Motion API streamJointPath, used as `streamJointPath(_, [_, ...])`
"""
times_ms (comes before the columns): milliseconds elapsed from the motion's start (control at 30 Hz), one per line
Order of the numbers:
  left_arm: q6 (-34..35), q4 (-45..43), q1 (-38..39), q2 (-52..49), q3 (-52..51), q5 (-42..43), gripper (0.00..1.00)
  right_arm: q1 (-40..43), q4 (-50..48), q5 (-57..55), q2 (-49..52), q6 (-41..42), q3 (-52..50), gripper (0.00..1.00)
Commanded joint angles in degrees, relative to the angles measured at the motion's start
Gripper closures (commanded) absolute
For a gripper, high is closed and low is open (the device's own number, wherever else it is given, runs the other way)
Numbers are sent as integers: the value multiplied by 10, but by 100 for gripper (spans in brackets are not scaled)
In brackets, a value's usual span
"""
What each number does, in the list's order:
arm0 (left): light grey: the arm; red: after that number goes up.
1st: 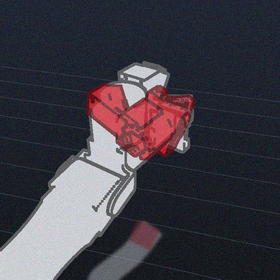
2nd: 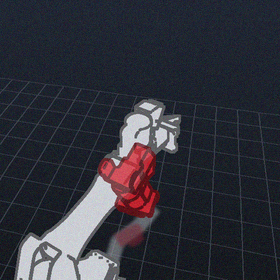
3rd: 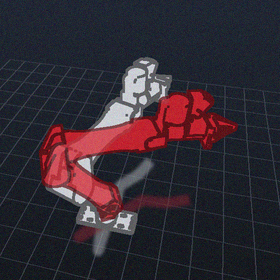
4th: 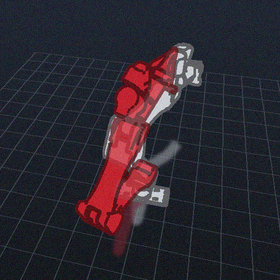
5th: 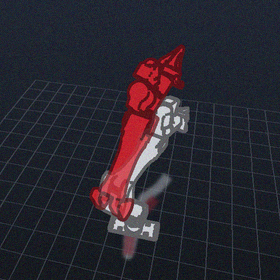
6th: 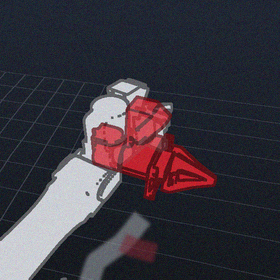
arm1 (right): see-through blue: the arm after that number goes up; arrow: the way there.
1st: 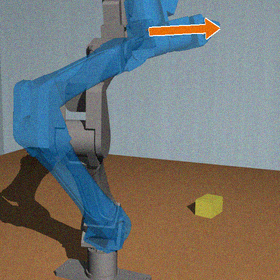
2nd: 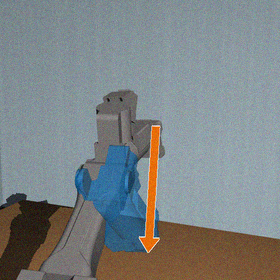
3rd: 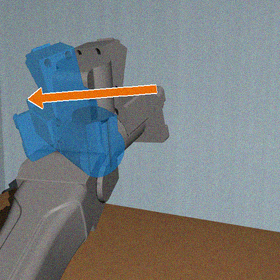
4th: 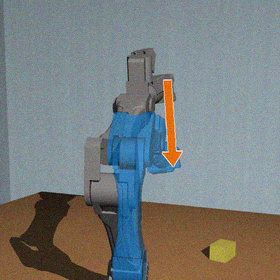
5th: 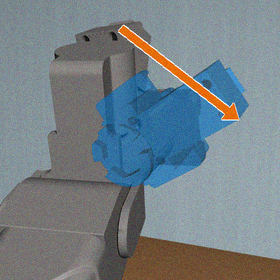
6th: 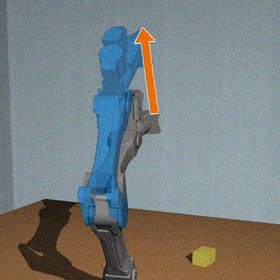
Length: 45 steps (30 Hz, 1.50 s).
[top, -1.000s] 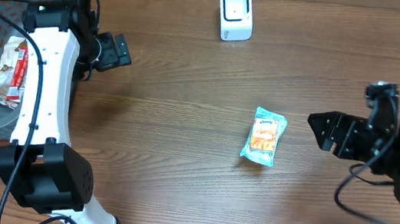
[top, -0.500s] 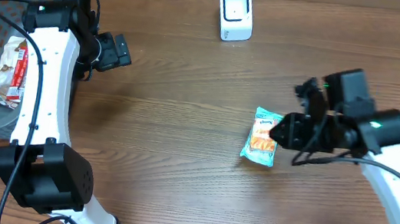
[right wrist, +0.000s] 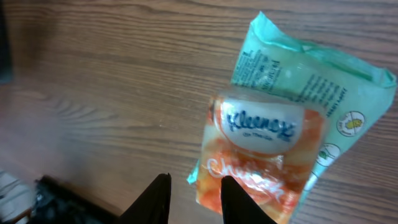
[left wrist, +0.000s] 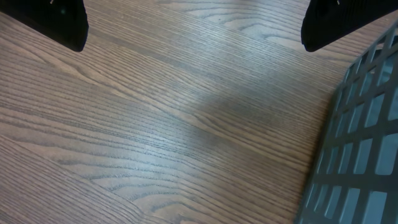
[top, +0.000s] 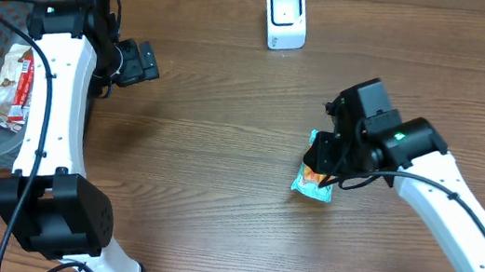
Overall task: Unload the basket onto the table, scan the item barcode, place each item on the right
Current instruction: 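Grasp the orange Kleenex pack with the right gripper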
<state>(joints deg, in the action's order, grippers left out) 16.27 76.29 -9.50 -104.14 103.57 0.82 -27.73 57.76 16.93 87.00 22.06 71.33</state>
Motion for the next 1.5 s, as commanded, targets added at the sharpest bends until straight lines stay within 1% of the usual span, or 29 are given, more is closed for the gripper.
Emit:
streamJointPath(0, [-10, 0, -2, 19, 11, -2, 0, -43, -5, -111, -2, 57, 14, 69])
streamJointPath(33, [-10, 0, -2, 19, 11, -2, 0, -57, -5, -139, -2, 68, 14, 67])
streamJointPath(200, [-10, 0, -2, 19, 11, -2, 0, -136, -5, -302, -2, 148, 14, 64])
streamJointPath(300, [-10, 0, -2, 19, 11, -2, 0, -181, -5, -381, -2, 187, 14, 64])
streamJointPath(367, [-10, 0, -2, 19, 11, -2, 0, -207, -5, -421, -2, 200, 14, 64])
streamJointPath(567, [-10, -1, -2, 19, 11, -2, 0, -261, -7, -522, 6, 202, 14, 61])
streamJointPath(733, [-10, -1, -2, 19, 11, -2, 0, -265, -14, -535, 43, 202, 14, 57])
streamJointPath(933, [-10, 0, -2, 19, 11, -2, 0, -265, -30, -539, 69, 199, 14, 57])
streamJointPath(1233, [-10, -1, -2, 19, 11, -2, 0, -265, -5, -563, 74, 195, 14, 58])
streamJointPath(1467, [-10, 0, -2, 19, 11, -2, 1, -265, -2, -557, 75, 195, 14, 58])
